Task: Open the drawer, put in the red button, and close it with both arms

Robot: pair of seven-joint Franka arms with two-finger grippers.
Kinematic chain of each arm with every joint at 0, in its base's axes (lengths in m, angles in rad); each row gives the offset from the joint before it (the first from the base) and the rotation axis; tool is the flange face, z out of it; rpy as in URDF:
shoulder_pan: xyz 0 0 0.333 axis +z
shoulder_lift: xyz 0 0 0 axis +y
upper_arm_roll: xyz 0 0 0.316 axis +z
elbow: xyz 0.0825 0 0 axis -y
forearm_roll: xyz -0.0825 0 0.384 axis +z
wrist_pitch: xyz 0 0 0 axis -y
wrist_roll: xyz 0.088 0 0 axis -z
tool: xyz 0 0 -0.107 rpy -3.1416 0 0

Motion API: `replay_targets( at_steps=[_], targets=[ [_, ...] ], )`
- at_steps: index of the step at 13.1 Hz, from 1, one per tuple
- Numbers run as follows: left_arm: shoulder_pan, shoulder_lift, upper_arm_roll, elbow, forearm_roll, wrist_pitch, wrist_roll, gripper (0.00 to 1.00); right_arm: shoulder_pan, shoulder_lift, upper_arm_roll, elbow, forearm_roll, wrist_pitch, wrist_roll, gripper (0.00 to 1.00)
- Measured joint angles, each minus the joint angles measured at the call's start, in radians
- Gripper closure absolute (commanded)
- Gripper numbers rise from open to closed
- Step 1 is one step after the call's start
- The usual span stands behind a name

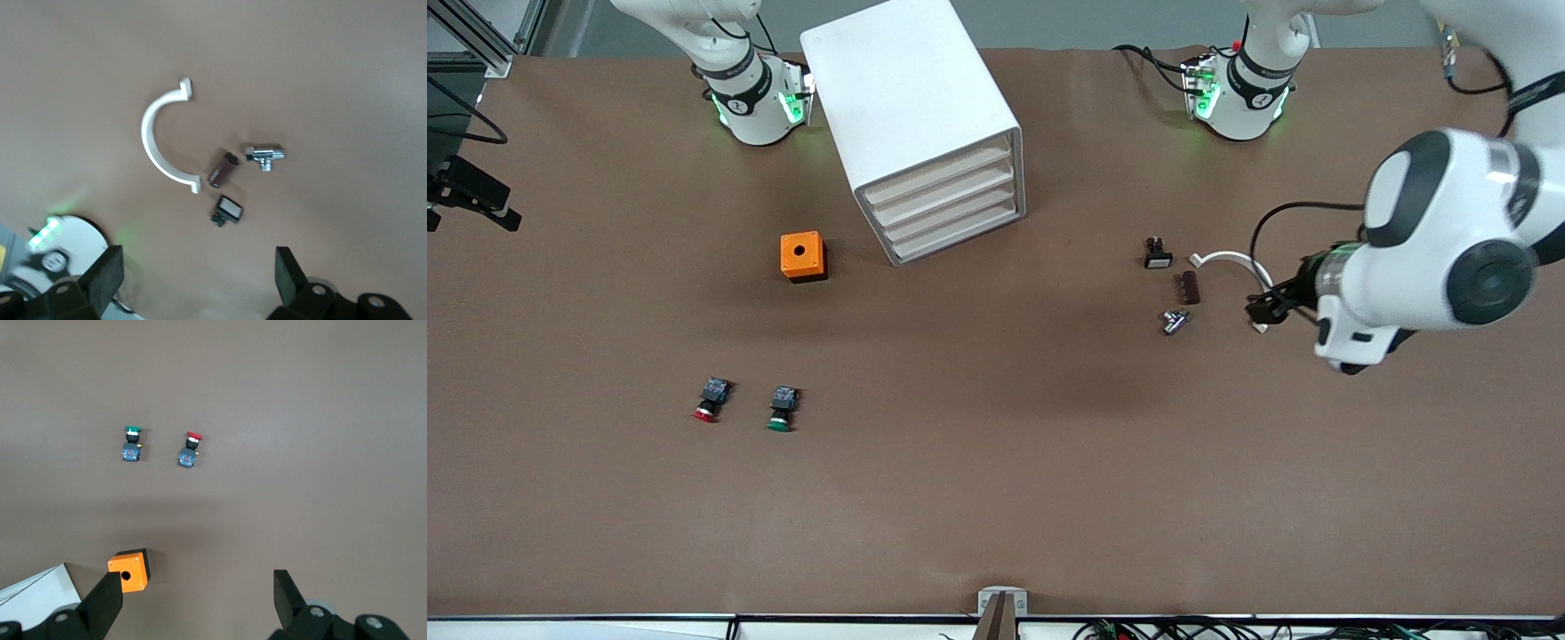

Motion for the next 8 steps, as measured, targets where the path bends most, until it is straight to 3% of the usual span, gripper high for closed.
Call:
replay_targets(
  at_steps=[3,8],
  targets=[
    [-0.098,0.093,-0.002,0.037,-0.056,0.003,-0.281,0.0,0.0,0.06,0.0,-0.003,0.0,0.077,-0.005,0.0],
    [-0.162,0.169,-0.002,0.053,-0.281,0.022,-0.612,0.0,-0.018,0.283,-0.009,-0.004,0.0,0.18,-0.004,0.0]
  ],
)
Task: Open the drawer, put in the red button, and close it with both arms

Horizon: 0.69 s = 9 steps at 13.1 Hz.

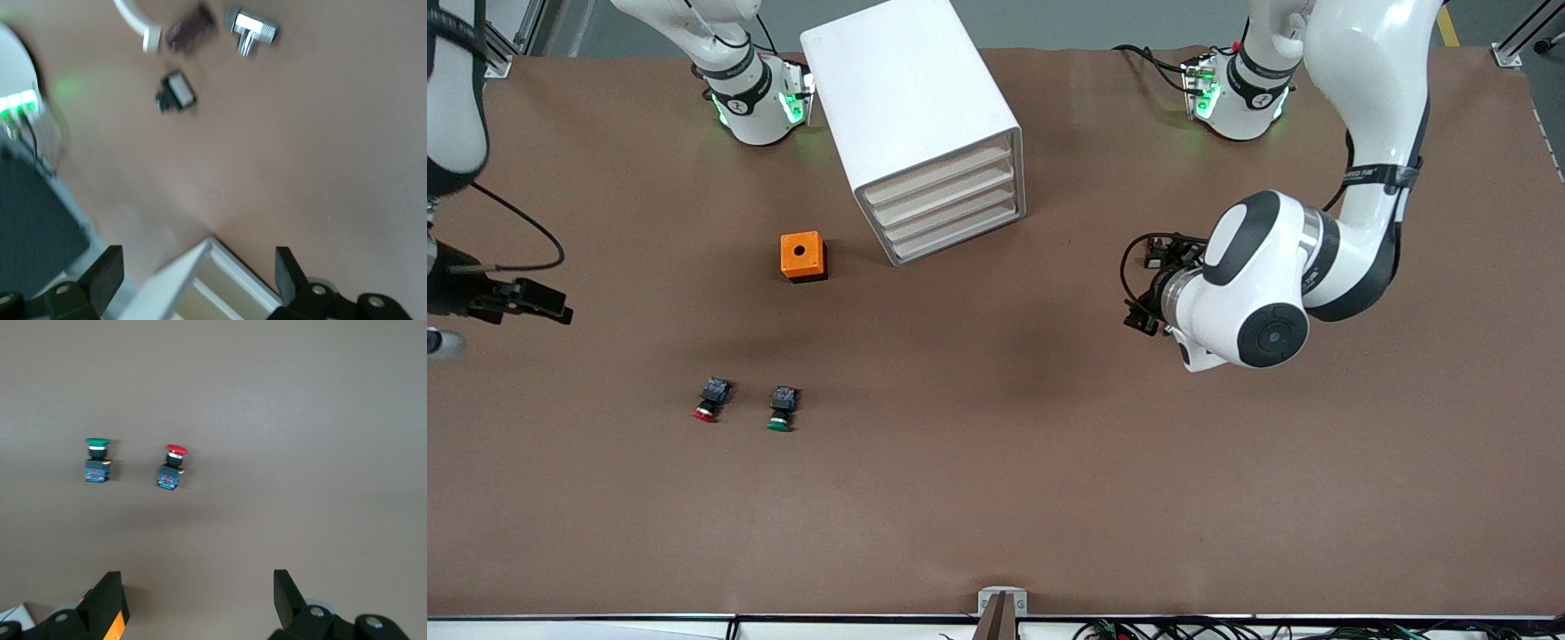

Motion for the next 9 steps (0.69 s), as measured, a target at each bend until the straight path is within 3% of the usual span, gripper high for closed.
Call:
replay_targets(
  at_steps=[4,7,9],
  targets=[
    [-0.032,0.086,0.0,0.0,-0.173,0.001,-0.24,0.0,0.013,0.071,0.006,-0.063,0.002,0.135,0.178,0.0],
    [-0.055,0.162,0.0,0.001,-0.354,0.011,-0.41,0.0,0.034,0.08,0.01,-0.193,0.003,0.301,0.28,0.0],
    [-0.074,0.195,-0.001,0.0,-0.411,0.01,-0.475,0.0,0.055,0.094,0.012,-0.28,0.003,0.432,0.335,0.0]
  ],
)
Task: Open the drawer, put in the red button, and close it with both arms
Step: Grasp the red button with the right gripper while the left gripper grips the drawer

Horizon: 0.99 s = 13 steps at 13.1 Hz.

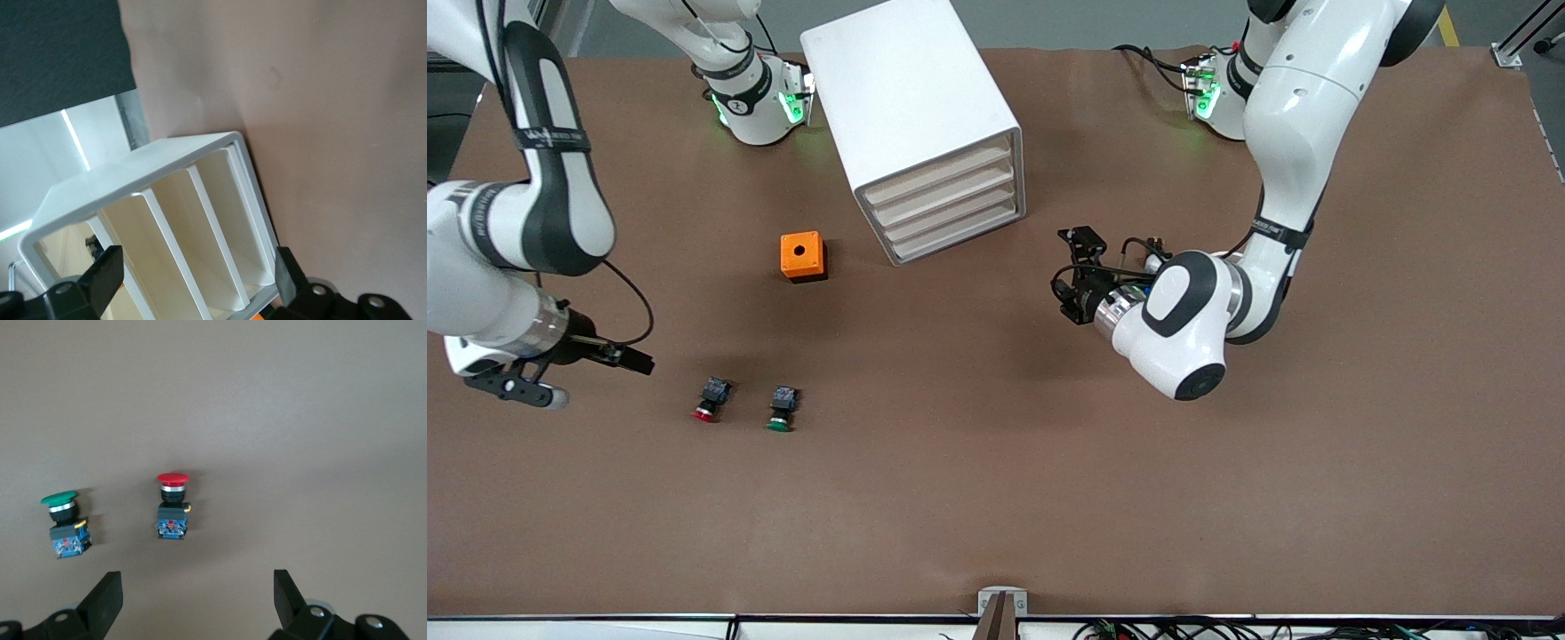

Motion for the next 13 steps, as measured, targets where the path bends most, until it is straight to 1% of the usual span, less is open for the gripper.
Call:
replay_targets(
  at_steps=[2,4,7,9,10,12,13],
  targets=[
    [-0.047,0.034,0.0,-0.001,-0.031,0.0,-0.116,0.0,0.024,0.041,0.001,-0.053,0.0,0.114,0.062,0.0],
    [-0.096,0.06,-0.001,0.0,-0.082,0.001,-0.2,0.01,0.048,0.094,0.002,-0.068,0.0,0.198,0.126,0.0],
    [-0.142,0.071,-0.001,0.0,-0.149,0.001,-0.264,0.15,0.066,0.168,0.003,-0.07,0.0,0.294,0.171,0.0],
    [-0.164,0.077,-0.001,0.0,-0.18,0.001,-0.27,0.28,0.066,0.21,0.001,-0.07,0.0,0.328,0.189,0.0],
    [-0.178,0.081,0.0,0.0,-0.201,0.001,-0.272,0.28,0.066,0.222,0.001,-0.07,0.0,0.335,0.198,0.0],
    [-0.201,0.086,0.0,0.0,-0.246,0.001,-0.273,0.35,0.066,0.232,0.0,-0.069,0.0,0.343,0.205,0.0],
    [-0.21,0.086,0.0,0.0,-0.253,0.001,-0.275,0.36,0.065,0.238,-0.001,-0.069,0.0,0.354,0.207,0.0]
  ],
)
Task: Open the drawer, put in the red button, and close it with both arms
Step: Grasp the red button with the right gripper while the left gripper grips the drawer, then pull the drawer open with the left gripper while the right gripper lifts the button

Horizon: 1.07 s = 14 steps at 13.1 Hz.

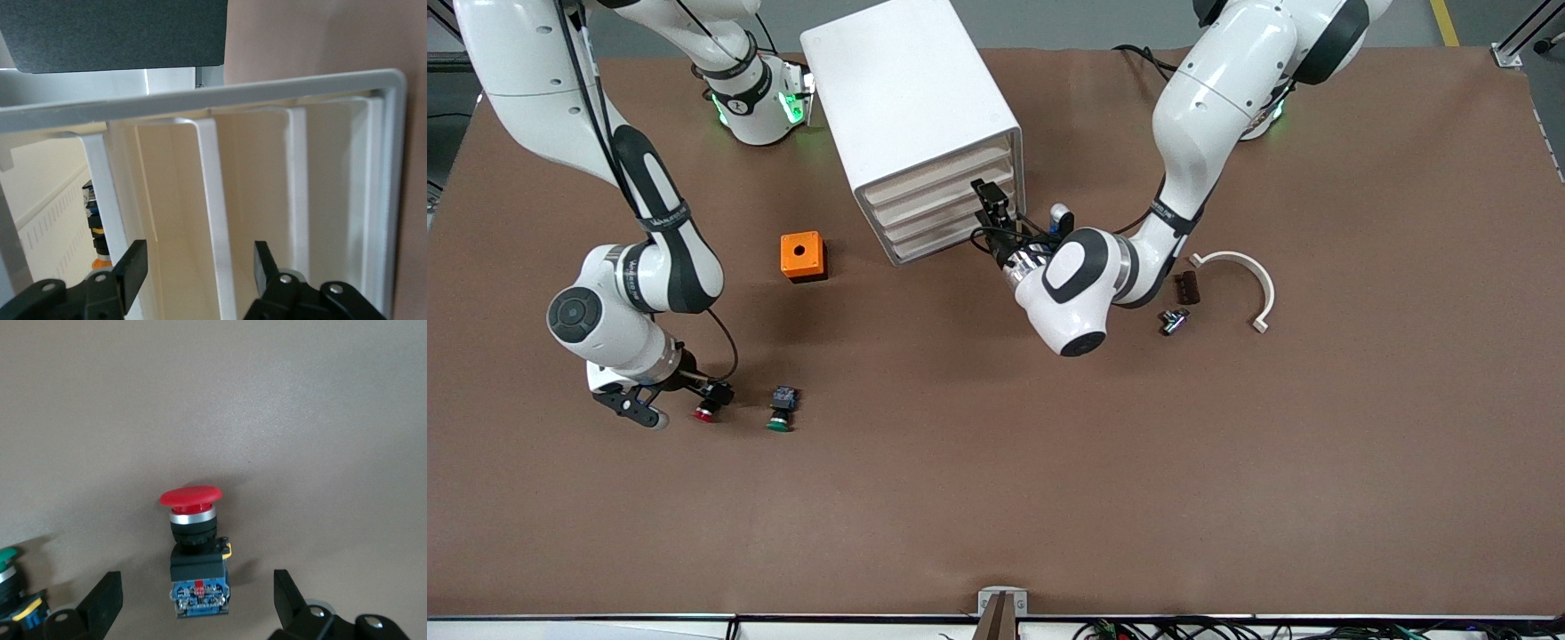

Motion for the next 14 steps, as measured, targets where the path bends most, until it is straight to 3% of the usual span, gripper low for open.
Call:
replay_targets(
  at_steps=[1,2,4,5,6,8,9,10,14],
  targets=[
    [-0.009,0.001,0.0,0.0,-0.002,0.0,-0.001,0.36,-0.001,0.01,-0.002,0.0,0.0,0.015,0.001,0.02],
    [-0.019,0.004,0.0,0.0,-0.004,0.001,-0.001,0.36,-0.001,0.022,-0.003,0.0,0.0,0.028,0.001,0.18],
    [-0.038,0.01,0.0,0.0,-0.007,0.009,-0.001,0.36,-0.001,0.043,-0.004,0.0,0.0,0.043,0.001,0.63],
    [-0.043,0.014,0.0,0.0,-0.007,0.012,-0.001,0.36,-0.001,0.046,-0.003,0.0,0.0,0.044,0.001,0.97],
    [-0.045,0.018,0.001,0.0,-0.007,0.015,-0.001,0.37,0.0,0.048,-0.003,0.0,0.0,0.044,0.001,1.0],
    [-0.053,0.03,0.001,0.0,-0.007,0.032,-0.001,0.81,0.0,0.048,-0.002,0.0,0.0,0.042,0.001,1.0],
    [-0.06,0.034,0.001,0.0,-0.007,0.039,-0.001,0.94,0.0,0.047,-0.002,0.002,0.0,0.037,0.001,1.0],
    [-0.064,0.035,0.001,0.0,-0.007,0.044,-0.001,1.0,0.0,0.046,-0.002,0.007,0.0,0.019,0.001,1.0],
    [-0.052,0.034,0.011,0.007,-0.011,0.046,-0.018,1.0,0.003,0.006,0.0,0.034,0.0,-0.096,0.001,1.0]
  ],
)
